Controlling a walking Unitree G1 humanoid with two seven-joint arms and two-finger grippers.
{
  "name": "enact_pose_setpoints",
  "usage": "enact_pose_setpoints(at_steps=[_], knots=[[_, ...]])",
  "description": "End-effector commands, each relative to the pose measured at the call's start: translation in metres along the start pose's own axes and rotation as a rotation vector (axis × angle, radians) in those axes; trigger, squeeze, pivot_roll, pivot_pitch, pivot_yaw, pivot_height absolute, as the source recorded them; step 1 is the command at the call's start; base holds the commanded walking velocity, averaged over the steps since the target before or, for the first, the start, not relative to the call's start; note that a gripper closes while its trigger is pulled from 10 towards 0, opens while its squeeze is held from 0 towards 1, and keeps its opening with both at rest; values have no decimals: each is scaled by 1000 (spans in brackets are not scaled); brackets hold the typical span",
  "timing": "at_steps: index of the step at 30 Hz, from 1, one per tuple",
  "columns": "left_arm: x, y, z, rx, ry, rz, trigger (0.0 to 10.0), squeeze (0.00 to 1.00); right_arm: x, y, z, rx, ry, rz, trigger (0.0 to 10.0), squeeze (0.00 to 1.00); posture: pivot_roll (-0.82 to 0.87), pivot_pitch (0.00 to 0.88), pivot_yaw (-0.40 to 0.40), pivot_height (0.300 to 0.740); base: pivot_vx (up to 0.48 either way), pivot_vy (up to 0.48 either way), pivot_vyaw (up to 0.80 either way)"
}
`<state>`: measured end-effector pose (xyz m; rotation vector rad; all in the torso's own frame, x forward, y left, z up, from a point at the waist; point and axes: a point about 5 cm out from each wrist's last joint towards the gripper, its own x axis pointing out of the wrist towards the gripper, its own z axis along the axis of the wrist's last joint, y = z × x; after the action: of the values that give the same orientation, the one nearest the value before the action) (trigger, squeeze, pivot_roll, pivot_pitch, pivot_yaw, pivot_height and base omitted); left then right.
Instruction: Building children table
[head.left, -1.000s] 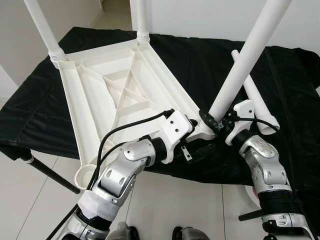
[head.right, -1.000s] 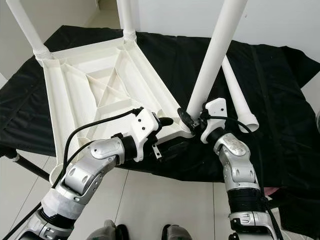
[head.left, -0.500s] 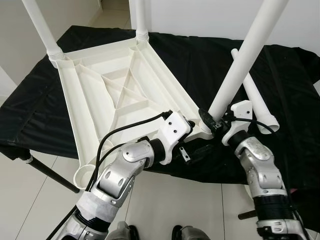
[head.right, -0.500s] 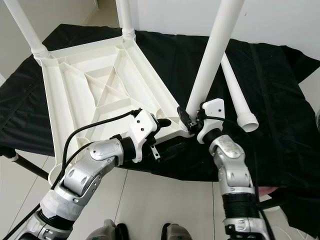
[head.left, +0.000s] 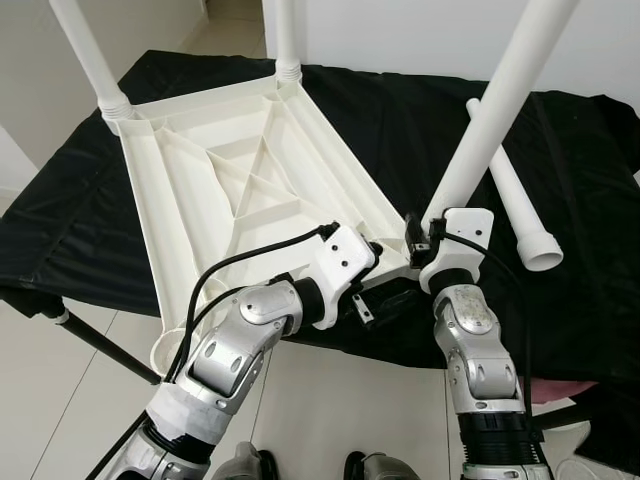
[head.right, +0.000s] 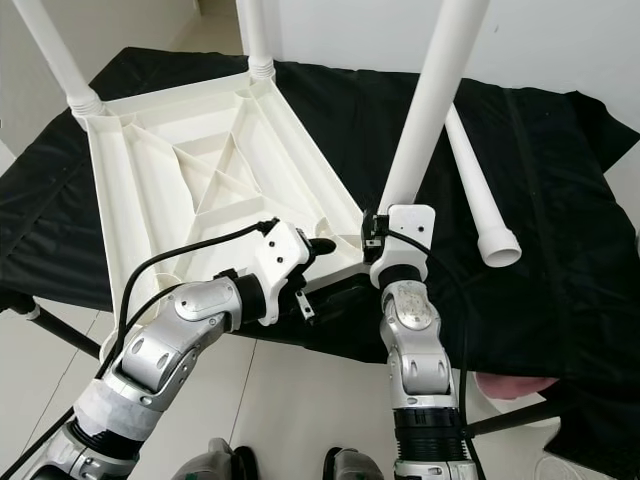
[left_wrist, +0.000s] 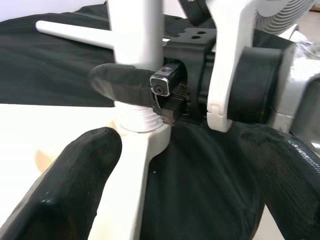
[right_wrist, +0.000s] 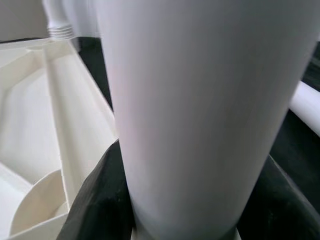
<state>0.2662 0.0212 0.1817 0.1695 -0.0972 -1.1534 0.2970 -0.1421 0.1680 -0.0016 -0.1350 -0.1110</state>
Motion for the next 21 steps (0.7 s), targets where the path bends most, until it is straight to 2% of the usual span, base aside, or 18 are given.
enact_pose_setpoints(at_steps=[1, 3, 5, 6, 14, 17, 18, 21], knots=[[-2, 1, -4, 3, 14, 24, 10000, 0, -6, 0, -17, -14, 90, -24, 10000, 0, -98, 76, 26, 740, 0, 0, 0], [-2, 3, -4, 4, 15, 28, 10000, 0, -7, 11, -16, 26, 85, 25, 10000, 0, -101, 71, 28, 740, 0, 0, 0], [-2, 4, -4, 8, 16, 27, 10000, 0, -6, 14, -10, 36, 64, 55, 10000, 0, -104, 65, 30, 740, 0, 0, 0], [-2, 4, -3, 10, 16, 27, 10000, 0, -6, 14, -8, 46, 59, 66, 10000, 1000, -104, 65, 30, 740, 0, 0, 0], [-1, 5, -4, 12, 16, 26, 10000, 0, 4, 7, 0, 62, 29, 159, 10000, 1000, -106, 58, 30, 740, 0, 0, 0], [0, 5, -3, 12, 14, 26, 10000, 0, 7, 1, 2, 28, 15, 196, 10000, 1000, -107, 56, 29, 740, 0, 0, 0], [0, 5, -3, 12, 12, 26, 10000, 0, 11, -4, 1, 5, 24, 242, 10000, 1000, -107, 57, 30, 740, 0, 0, 0], [1, 5, -3, 12, 12, 27, 10000, 0, 14, -6, -1, 8, 45, 290, 10000, 1000, -107, 61, 33, 740, 0, 0, 0]])
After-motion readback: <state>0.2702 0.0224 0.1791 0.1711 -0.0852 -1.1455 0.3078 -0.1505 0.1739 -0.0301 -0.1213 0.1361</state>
